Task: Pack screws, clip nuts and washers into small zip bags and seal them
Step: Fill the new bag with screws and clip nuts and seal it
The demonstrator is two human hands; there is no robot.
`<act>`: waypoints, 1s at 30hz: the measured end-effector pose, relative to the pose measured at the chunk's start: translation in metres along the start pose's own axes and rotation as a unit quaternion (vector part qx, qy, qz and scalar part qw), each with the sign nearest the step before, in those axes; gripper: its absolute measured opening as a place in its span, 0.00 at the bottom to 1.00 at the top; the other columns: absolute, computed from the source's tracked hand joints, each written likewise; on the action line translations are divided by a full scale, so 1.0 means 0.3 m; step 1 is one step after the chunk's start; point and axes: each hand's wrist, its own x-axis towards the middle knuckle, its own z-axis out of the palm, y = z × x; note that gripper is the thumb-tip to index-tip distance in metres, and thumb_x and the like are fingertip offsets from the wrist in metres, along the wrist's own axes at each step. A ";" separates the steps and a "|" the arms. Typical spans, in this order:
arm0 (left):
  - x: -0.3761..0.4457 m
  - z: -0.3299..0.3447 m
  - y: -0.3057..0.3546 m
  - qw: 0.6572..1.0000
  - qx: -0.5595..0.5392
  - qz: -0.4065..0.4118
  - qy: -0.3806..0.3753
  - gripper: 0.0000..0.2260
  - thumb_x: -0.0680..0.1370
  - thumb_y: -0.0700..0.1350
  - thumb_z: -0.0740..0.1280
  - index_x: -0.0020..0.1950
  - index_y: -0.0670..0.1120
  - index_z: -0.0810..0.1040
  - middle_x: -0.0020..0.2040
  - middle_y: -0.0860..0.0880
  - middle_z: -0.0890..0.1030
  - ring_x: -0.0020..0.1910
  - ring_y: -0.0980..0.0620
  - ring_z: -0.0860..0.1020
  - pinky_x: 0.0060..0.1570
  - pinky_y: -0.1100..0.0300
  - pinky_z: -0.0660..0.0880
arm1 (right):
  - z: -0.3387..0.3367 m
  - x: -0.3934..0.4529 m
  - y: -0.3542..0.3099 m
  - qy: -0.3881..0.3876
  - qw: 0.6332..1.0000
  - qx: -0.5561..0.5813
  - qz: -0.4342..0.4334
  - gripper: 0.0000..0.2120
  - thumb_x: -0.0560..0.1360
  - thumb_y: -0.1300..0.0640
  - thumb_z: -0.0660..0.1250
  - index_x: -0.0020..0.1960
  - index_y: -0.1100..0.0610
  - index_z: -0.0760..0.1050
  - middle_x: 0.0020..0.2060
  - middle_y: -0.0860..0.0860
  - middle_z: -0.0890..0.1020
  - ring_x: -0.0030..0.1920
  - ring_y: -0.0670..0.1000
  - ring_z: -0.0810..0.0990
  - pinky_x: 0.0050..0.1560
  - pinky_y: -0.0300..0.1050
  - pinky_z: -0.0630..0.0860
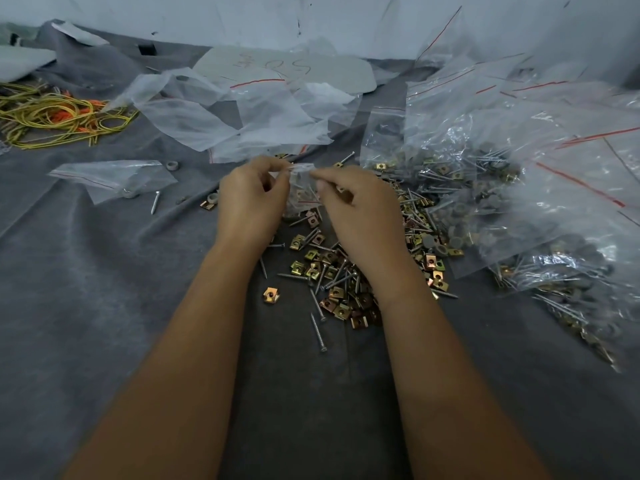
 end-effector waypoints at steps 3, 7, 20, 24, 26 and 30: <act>-0.010 0.000 -0.001 1.000 0.026 0.012 -0.012 0.05 0.79 0.45 0.66 0.50 0.54 0.80 0.29 0.54 0.75 0.26 0.63 0.71 0.25 0.73 0.64 | -0.065 -0.037 0.014 0.069 0.995 -0.002 0.078 0.11 0.80 0.54 0.62 0.59 0.49 0.80 0.53 0.42 0.78 0.54 0.43 0.76 0.57 0.43 0.74; -0.015 -0.004 -0.004 0.999 0.037 0.009 -0.012 0.05 0.80 0.45 0.66 0.51 0.53 0.80 0.28 0.53 0.74 0.25 0.62 0.71 0.24 0.71 0.63 | -0.166 -0.140 0.073 0.066 0.976 -0.070 0.194 0.18 0.80 0.49 0.59 0.69 0.48 0.72 0.67 0.48 0.71 0.67 0.51 0.70 0.68 0.50 0.66; -0.016 -0.001 0.001 0.999 0.030 -0.007 -0.027 0.04 0.81 0.45 0.65 0.51 0.53 0.78 0.29 0.52 0.75 0.24 0.62 0.70 0.25 0.69 0.63 | -0.114 -0.110 0.054 -0.018 0.972 -0.144 0.183 0.29 0.74 0.67 0.67 0.71 0.48 0.70 0.63 0.49 0.79 0.60 0.51 0.77 0.61 0.45 0.73; -0.013 -0.004 0.003 0.999 0.042 -0.018 -0.009 0.05 0.81 0.45 0.64 0.52 0.52 0.79 0.30 0.53 0.74 0.26 0.60 0.71 0.27 0.64 0.65 | -0.034 -0.033 0.036 -0.038 0.984 -0.101 0.141 0.21 0.71 0.68 0.69 0.60 0.50 0.80 0.56 0.48 0.83 0.55 0.48 0.79 0.51 0.38 0.72; -0.010 -0.007 0.005 0.998 0.058 -0.026 0.020 0.05 0.80 0.45 0.64 0.51 0.52 0.79 0.30 0.55 0.74 0.27 0.63 0.72 0.25 0.69 0.63 | -0.003 0.006 0.025 -0.070 0.989 -0.064 0.116 0.20 0.71 0.69 0.70 0.58 0.50 0.82 0.54 0.48 0.83 0.53 0.47 0.79 0.53 0.40 0.75; -0.007 -0.018 0.006 0.994 0.079 -0.055 0.050 0.08 0.80 0.47 0.63 0.55 0.50 0.80 0.33 0.56 0.74 0.30 0.60 0.72 0.29 0.64 0.63 | 0.020 0.054 0.040 -0.078 0.987 -0.032 0.137 0.16 0.70 0.64 0.75 0.57 0.56 0.80 0.52 0.51 0.83 0.52 0.49 0.81 0.57 0.48 0.78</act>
